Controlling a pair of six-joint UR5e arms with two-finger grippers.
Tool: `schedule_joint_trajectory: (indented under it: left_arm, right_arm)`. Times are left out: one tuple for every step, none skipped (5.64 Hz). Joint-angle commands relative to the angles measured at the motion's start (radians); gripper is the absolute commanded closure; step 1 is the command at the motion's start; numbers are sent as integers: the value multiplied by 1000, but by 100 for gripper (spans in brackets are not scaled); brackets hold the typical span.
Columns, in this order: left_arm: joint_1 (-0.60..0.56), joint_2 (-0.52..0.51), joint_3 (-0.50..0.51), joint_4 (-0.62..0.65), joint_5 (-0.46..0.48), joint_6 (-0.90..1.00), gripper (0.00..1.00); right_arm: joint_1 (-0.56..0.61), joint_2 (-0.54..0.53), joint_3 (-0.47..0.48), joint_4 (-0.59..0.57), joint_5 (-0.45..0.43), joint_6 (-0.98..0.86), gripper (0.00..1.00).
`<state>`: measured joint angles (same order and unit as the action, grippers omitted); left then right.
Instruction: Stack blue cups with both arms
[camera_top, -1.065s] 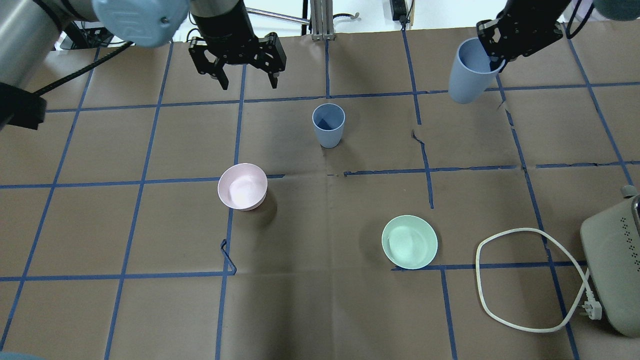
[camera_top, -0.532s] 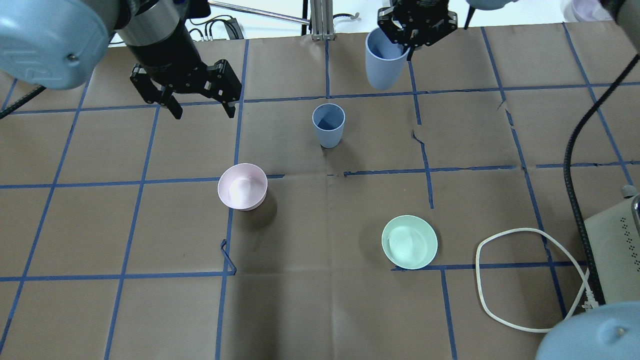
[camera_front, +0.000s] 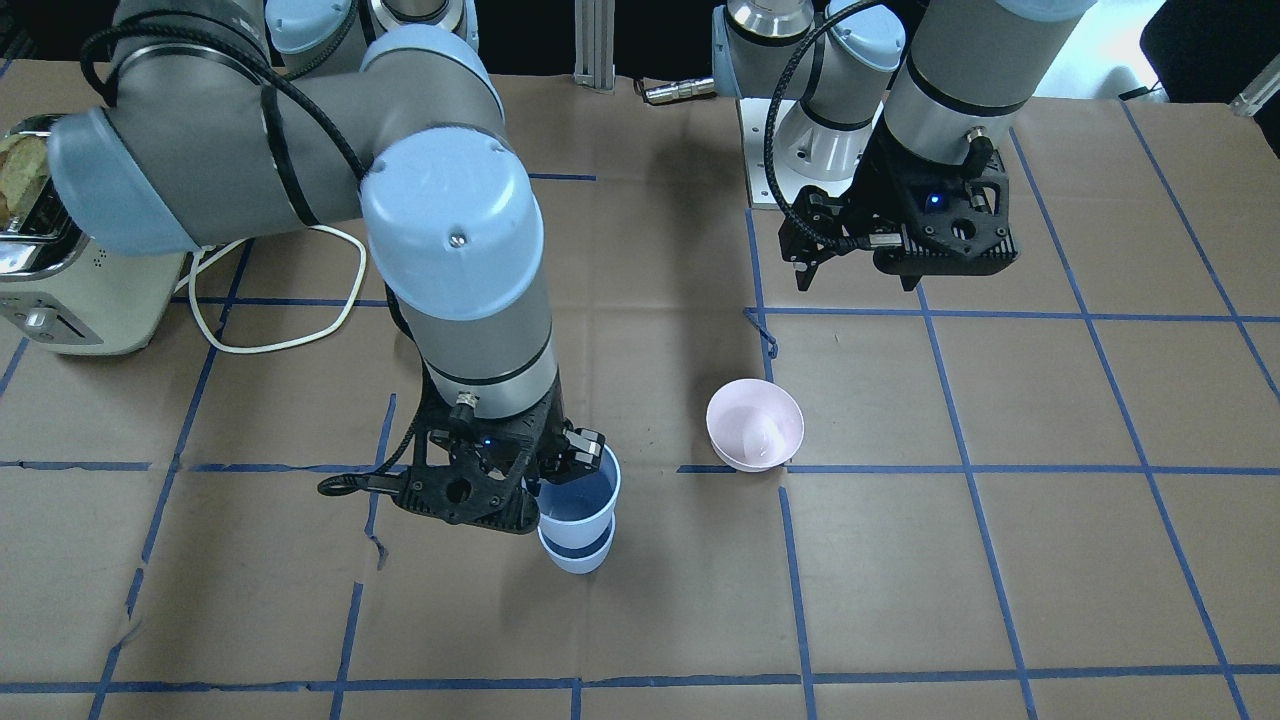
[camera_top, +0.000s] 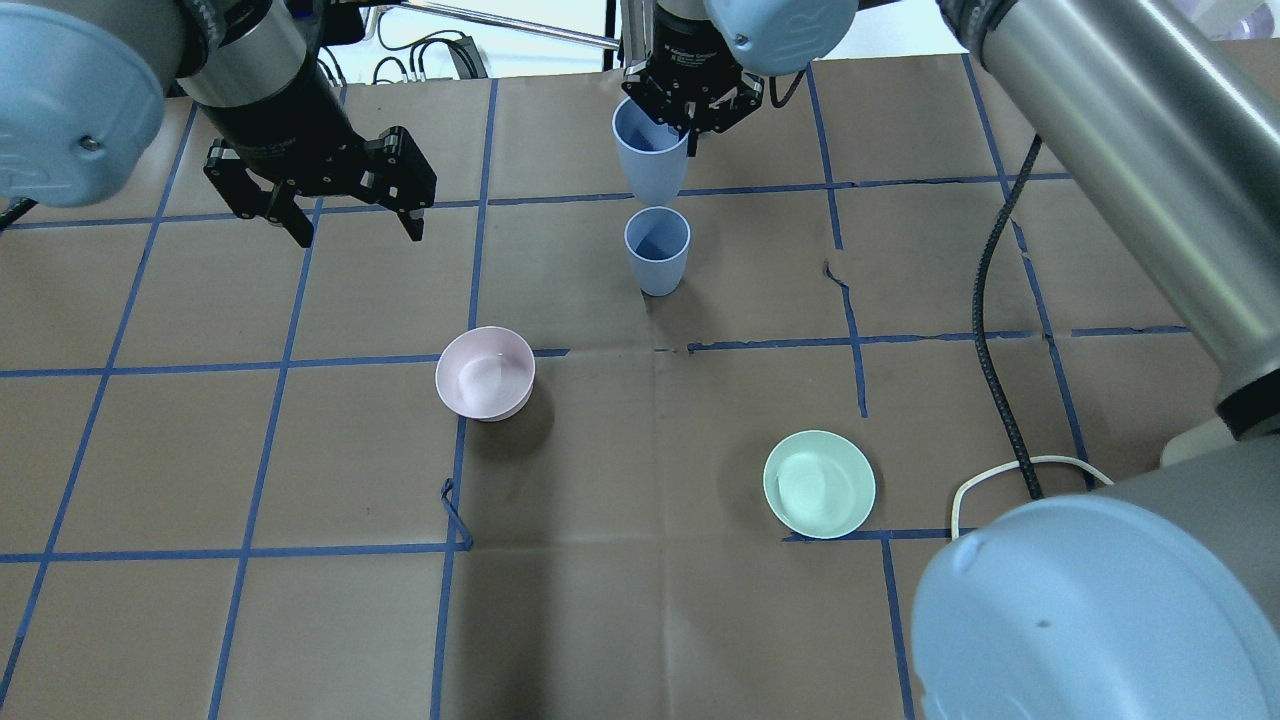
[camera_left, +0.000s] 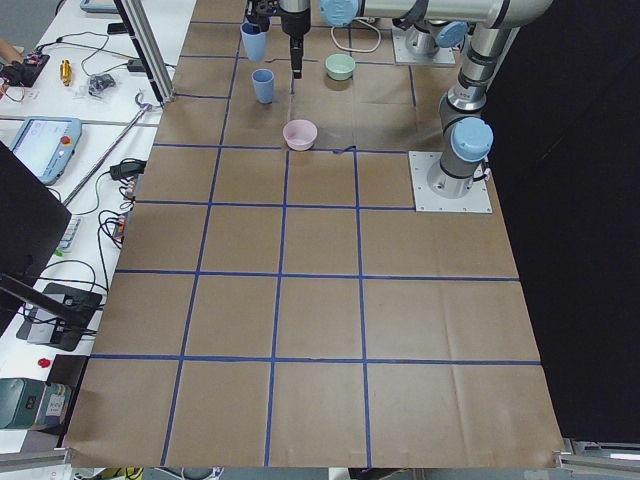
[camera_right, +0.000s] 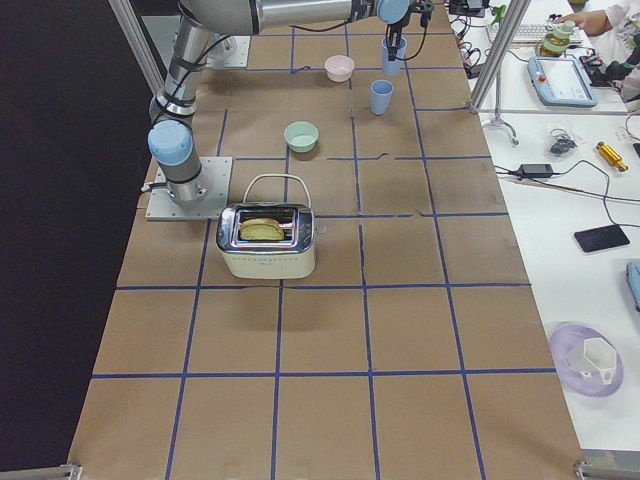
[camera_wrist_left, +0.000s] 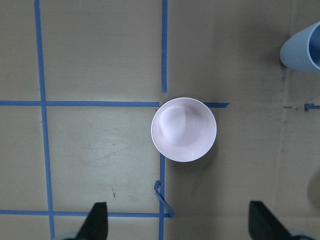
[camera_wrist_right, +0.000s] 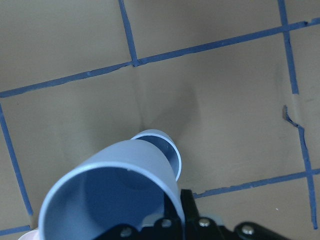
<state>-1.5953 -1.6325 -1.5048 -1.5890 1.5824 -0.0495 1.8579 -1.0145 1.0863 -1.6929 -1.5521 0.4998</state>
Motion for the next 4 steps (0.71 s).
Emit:
schedule_joint_trajectory:
  left_arm:
    - [-2,15,-6,-6,8,-13,1]
    - [0,20,-11,-5,-1,-13,1]
    - [0,17,-12,-5,-4,-13,1]
    - [2,19,-11,-3,-5,-13,1]
  right_arm:
    - [7,56,26,-16,-2,6,93]
    - [7,56,39,-16,-2,2,93]
    - [7,56,50,-17,-3,-3,93]
    - [7,59,58,-24,-2,-3,93]
